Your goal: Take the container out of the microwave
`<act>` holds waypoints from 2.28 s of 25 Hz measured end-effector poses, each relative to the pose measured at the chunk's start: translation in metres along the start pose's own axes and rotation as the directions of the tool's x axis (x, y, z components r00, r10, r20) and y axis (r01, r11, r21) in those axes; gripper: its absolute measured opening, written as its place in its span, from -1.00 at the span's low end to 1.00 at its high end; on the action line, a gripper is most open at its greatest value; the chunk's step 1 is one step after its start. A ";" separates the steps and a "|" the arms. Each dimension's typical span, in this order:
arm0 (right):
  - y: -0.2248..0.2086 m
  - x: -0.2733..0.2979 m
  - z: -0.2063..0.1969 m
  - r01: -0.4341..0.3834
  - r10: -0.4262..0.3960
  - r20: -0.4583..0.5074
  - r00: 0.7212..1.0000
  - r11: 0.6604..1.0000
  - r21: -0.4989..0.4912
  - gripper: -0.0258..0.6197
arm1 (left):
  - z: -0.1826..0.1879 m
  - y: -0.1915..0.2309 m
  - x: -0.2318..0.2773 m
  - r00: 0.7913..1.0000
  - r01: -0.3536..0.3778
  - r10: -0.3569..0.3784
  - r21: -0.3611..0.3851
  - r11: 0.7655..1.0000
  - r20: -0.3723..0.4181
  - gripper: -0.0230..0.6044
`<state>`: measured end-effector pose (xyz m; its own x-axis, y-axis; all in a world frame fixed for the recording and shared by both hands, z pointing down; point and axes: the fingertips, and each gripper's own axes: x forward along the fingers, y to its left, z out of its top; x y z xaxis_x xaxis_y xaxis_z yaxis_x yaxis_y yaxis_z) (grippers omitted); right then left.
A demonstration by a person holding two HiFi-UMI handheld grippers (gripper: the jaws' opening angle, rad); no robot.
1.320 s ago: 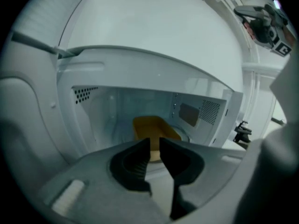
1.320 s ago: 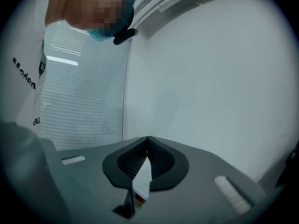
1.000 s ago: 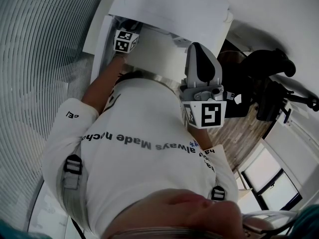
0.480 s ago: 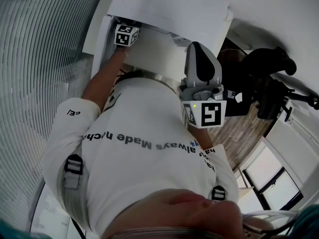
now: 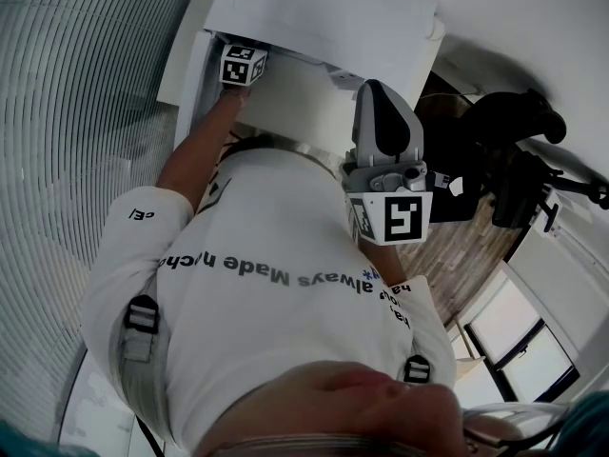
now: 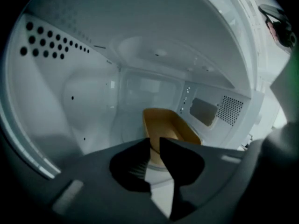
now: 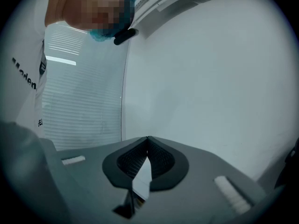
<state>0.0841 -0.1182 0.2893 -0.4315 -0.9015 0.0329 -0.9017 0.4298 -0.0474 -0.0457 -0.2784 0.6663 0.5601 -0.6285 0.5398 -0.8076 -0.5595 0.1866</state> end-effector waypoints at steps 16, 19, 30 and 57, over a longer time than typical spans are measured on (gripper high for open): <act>0.002 -0.003 0.001 -0.007 0.007 0.006 1.000 1.000 0.003 -0.92 | 0.001 -0.005 -0.010 0.999 0.006 -0.005 -0.038 0.999 0.038 -0.92; 0.002 -0.003 0.000 -0.008 0.008 0.003 1.000 1.000 0.003 -0.92 | -0.001 -0.004 -0.009 0.999 0.007 -0.004 -0.059 0.998 0.045 -0.79; -0.004 -0.006 -0.007 0.002 -0.001 -0.015 1.000 1.000 0.004 -0.92 | -0.002 -0.007 0.016 0.998 0.057 -0.054 -0.118 0.991 0.024 -0.40; -0.006 -0.003 -0.007 0.015 -0.015 -0.009 1.000 1.000 0.019 -0.92 | -0.013 -0.002 0.006 1.000 -0.015 0.015 -0.175 0.984 0.000 -0.85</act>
<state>0.0903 -0.1175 0.2967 -0.4179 -0.9075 0.0431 -0.9075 0.4148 -0.0657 -0.0430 -0.2742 0.6799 0.5480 -0.6370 0.5422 -0.8356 -0.4469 0.3194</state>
